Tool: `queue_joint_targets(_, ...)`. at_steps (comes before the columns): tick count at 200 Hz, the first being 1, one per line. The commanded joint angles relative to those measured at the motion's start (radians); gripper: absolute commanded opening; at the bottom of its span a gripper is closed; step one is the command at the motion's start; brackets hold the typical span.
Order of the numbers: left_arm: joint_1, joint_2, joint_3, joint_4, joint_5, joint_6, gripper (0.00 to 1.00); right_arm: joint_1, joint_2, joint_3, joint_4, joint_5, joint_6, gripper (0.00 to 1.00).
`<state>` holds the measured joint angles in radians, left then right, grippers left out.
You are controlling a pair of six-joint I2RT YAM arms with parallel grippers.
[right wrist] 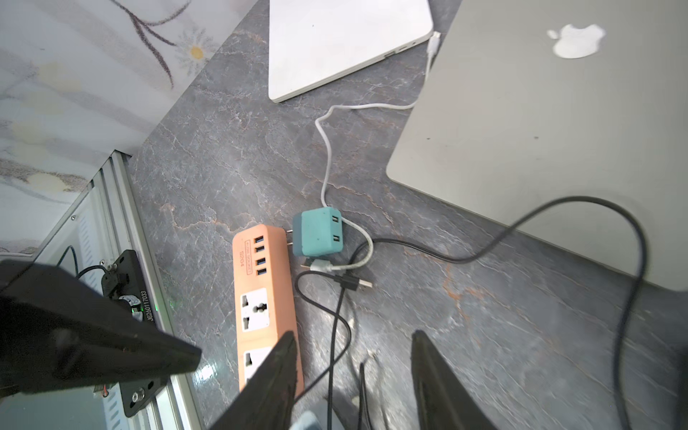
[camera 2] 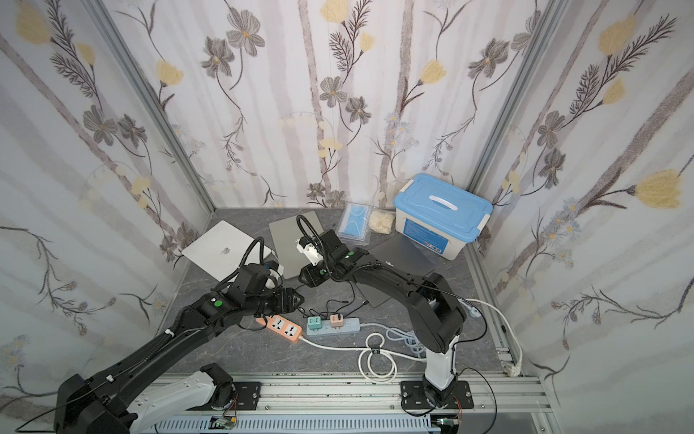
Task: Unplug the laptop charger
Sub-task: Place the charging cable at the center of the board, then remove the charging cable from the laptop.
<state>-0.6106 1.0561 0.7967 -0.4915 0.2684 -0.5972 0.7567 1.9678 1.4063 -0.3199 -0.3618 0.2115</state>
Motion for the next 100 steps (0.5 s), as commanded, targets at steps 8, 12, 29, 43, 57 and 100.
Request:
queue_joint_targets(8, -0.020, 0.118, 0.094, 0.086, 0.045, 0.056, 0.73, -0.059, -0.112, -0.094, -0.020, 0.104, 0.000, 0.61)
queue_joint_targets(12, -0.025, 0.143, 0.112, 0.088, 0.050, 0.061, 0.73, -0.068, -0.127, -0.112, -0.026, 0.118, 0.000, 0.64)
queue_joint_targets(29, -0.056, 0.255, 0.197, 0.091, 0.063, 0.089, 0.73, -0.103, -0.192, -0.206, -0.028, 0.161, 0.001, 0.74)
queue_joint_targets(43, -0.079, 0.346, 0.269, 0.082, 0.068, 0.104, 0.73, -0.134, -0.255, -0.308, 0.016, 0.161, 0.026, 0.80)
queue_joint_targets(57, -0.102, 0.422, 0.327, 0.088, 0.079, 0.111, 0.73, -0.165, -0.316, -0.402, 0.065, 0.142, 0.066, 0.85)
queue_joint_targets(100, -0.177, 0.644, 0.489, 0.092, 0.114, 0.145, 0.73, -0.246, -0.476, -0.565, 0.064, 0.166, 0.156, 0.94)
